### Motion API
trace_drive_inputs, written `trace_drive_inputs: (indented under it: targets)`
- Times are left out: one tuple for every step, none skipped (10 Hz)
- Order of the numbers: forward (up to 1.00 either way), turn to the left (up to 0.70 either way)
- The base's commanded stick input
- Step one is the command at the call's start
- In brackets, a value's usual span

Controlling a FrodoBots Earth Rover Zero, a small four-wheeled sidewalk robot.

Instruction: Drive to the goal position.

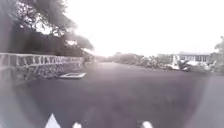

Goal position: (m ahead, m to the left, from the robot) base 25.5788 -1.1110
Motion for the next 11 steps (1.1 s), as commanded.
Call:
trace_drive_inputs:
  targets:
    - [0.7,0.0]
    - [0.7,0.0]
    - [0.7,0.0]
    - [0.7,0.0]
    - [0.7,0.0]
    - [0.7,0.0]
    - [0.7,0.0]
    - [0.7,0.0]
    - [0.7,0.0]
    - [0.7,0.0]
    - [0.7,0.0]
